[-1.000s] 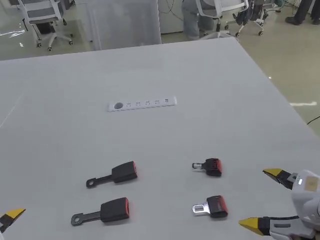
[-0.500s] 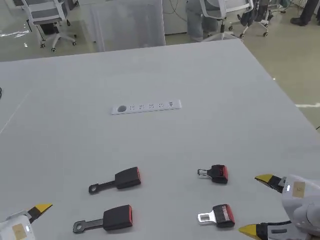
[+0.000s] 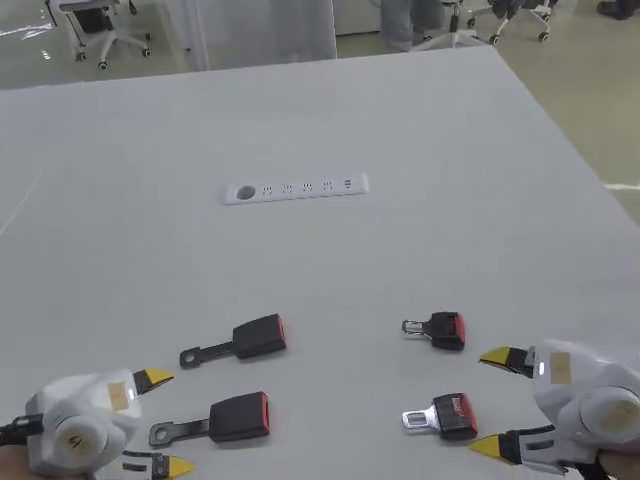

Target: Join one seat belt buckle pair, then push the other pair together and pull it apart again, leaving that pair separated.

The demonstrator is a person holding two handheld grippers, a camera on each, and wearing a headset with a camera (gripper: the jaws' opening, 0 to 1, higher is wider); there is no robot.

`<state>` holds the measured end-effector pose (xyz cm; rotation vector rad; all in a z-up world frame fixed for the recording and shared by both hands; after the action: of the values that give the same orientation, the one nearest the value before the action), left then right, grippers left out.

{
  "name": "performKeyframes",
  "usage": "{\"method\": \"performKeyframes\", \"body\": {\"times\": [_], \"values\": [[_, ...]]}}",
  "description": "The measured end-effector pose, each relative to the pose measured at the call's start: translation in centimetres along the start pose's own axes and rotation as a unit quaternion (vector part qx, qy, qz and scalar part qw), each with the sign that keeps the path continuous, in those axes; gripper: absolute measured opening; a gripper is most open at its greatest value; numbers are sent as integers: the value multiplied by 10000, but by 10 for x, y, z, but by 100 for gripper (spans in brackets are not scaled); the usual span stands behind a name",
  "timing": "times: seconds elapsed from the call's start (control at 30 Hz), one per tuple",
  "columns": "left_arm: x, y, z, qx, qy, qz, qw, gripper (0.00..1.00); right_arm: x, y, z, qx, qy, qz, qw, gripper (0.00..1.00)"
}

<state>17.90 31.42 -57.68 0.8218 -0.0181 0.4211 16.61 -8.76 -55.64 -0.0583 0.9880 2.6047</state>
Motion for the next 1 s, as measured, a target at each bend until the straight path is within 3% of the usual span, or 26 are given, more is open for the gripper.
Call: {"method": "performKeyframes", "body": {"times": [0.3, 0.47, 0.67, 0.83, 1.0], "values": [[-2, -27, 7, 97, -323, -506, 9982, 60, -3, -19, -5, 244, 270, 430, 9984, 51], [1, -36, 9, 144, -380, -616, 9973, 54, -1, -33, -17, 516, 412, 813, 9945, 46], [-1, -44, 5, 245, -371, -789, 9959, 51, -1, -40, -22, 628, 491, 1009, 9917, 44], [-4, -53, 9, 172, -192, -1000, 9947, 44, -4, -44, -24, 668, 483, 1132, 9902, 40], [-3, -56, 12, 241, -349, -1212, 9917, 37, -10, -48, -25, 747, 541, 1287, 9874, 35]]}}
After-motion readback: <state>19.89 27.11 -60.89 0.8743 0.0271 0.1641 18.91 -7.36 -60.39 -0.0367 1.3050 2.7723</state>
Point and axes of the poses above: the centre of the closed fingertips' face, and the gripper's own axes: y roughly backward along the fingers, x roughly to its left, z roughly out of its top, the point moved 8 cm from there along y, roughly backward along the fingers, and after that the axes turned 11 degrees about -x, right-handed, at the moved point
